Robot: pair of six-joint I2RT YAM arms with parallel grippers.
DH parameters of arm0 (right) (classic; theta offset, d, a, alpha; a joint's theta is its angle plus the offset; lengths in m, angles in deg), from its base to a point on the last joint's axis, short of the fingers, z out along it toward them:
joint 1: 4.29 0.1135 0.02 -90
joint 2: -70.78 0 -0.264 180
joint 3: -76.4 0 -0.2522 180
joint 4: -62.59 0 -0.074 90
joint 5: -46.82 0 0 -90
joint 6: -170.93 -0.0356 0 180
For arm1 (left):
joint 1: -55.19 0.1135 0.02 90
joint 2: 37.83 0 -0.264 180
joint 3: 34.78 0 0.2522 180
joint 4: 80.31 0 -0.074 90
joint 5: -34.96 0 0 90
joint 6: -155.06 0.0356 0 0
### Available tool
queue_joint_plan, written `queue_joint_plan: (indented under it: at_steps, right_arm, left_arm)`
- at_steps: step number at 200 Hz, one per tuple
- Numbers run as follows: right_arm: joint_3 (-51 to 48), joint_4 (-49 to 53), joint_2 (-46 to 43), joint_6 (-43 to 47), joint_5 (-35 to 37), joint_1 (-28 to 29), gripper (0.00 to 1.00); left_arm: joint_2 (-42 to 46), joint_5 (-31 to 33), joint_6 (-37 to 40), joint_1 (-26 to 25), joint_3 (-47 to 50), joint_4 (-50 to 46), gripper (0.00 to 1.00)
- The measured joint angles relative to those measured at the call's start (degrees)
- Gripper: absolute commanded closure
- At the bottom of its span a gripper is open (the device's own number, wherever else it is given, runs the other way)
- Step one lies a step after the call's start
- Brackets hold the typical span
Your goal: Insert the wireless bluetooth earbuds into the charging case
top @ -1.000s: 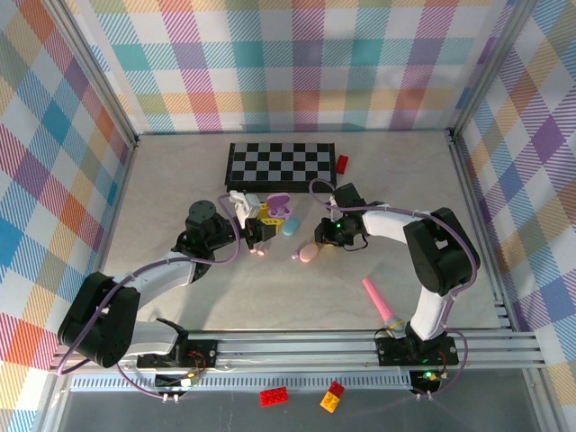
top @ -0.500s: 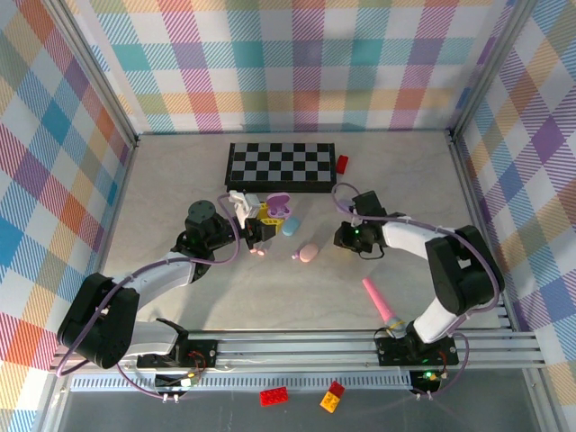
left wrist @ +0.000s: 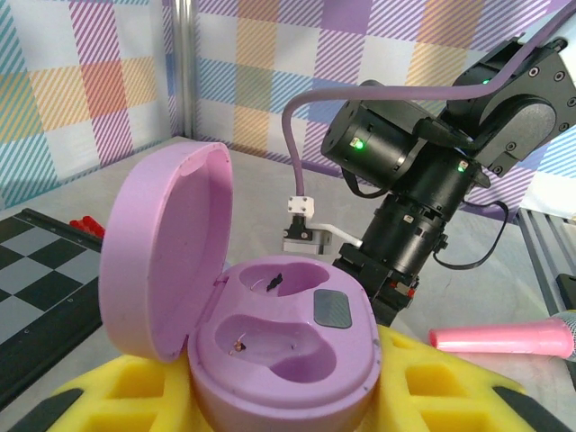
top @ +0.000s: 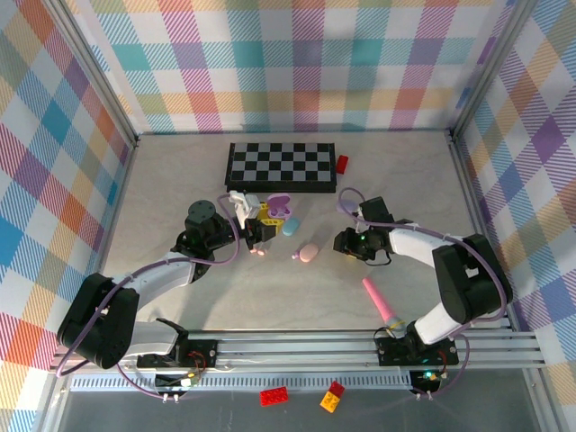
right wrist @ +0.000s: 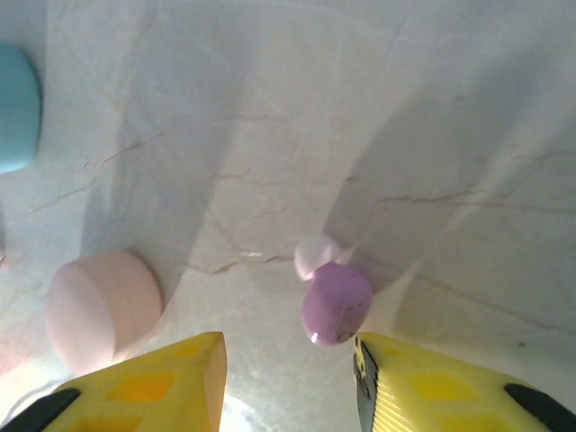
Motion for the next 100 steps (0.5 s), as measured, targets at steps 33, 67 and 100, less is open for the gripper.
queue_joint_plan:
  at_steps: [33, 67, 100]
  right_arm:
    - [0.00, -0.07, -0.39, 1.88, -2.82, 0.44, 0.57]
    - [0.39, -0.96, 0.94, 3.80, -4.24, 1.20, 0.57]
    - [0.44, -1.38, -0.02, 4.48, -2.49, 1.51, 0.55]
  left_arm:
    - [0.00, -0.02, -0.02, 0.00, -0.02, 0.02, 0.65]
    - [0.00, -0.04, -0.02, 0.00, -0.02, 0.04, 0.65]
    - [0.00, 0.00, 0.00, 0.00, 0.00, 0.00, 0.65]
